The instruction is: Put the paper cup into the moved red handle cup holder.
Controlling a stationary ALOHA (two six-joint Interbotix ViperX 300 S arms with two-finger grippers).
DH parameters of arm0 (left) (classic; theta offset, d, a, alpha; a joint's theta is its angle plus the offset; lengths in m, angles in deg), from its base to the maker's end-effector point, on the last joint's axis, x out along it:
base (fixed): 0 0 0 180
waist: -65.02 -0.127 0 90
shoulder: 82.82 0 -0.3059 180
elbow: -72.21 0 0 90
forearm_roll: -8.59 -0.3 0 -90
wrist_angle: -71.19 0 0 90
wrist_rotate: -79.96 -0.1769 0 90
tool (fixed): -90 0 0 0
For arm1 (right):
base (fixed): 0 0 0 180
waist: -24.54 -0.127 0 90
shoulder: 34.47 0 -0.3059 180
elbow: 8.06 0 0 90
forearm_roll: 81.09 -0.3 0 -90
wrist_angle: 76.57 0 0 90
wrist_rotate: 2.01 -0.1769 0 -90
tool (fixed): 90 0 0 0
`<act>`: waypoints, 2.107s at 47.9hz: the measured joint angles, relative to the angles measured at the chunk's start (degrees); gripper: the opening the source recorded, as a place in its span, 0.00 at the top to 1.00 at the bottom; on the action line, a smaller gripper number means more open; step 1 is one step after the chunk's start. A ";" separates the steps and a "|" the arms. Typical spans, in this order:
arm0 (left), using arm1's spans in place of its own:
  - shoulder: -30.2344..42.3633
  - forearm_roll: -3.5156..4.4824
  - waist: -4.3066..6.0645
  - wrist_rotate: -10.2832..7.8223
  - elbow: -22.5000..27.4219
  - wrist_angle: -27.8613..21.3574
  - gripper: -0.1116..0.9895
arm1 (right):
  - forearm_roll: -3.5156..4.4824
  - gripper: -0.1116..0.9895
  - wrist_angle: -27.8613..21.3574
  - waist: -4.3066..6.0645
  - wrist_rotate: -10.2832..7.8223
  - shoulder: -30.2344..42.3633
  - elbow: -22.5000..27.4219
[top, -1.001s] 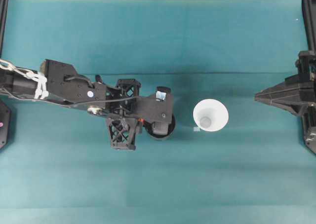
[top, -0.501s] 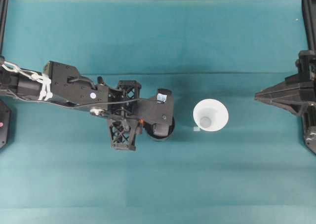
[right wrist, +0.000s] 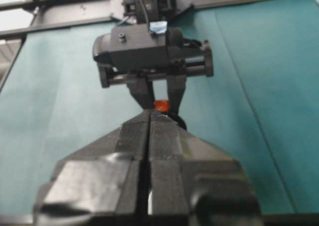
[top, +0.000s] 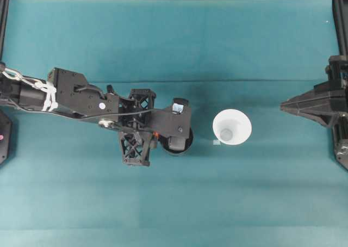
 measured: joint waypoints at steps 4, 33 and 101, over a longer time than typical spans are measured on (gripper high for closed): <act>0.00 0.00 0.00 0.00 0.00 -0.26 0.48 | -0.09 1.00 -0.97 0.09 0.00 0.00 0.00; -6.33 0.00 -0.18 -0.18 -2.46 -4.22 0.08 | -0.09 1.00 -7.38 0.79 0.00 0.18 1.41; -27.07 0.00 0.97 0.70 -15.38 -4.31 0.08 | -1.41 0.03 -39.55 8.26 -12.39 40.87 24.79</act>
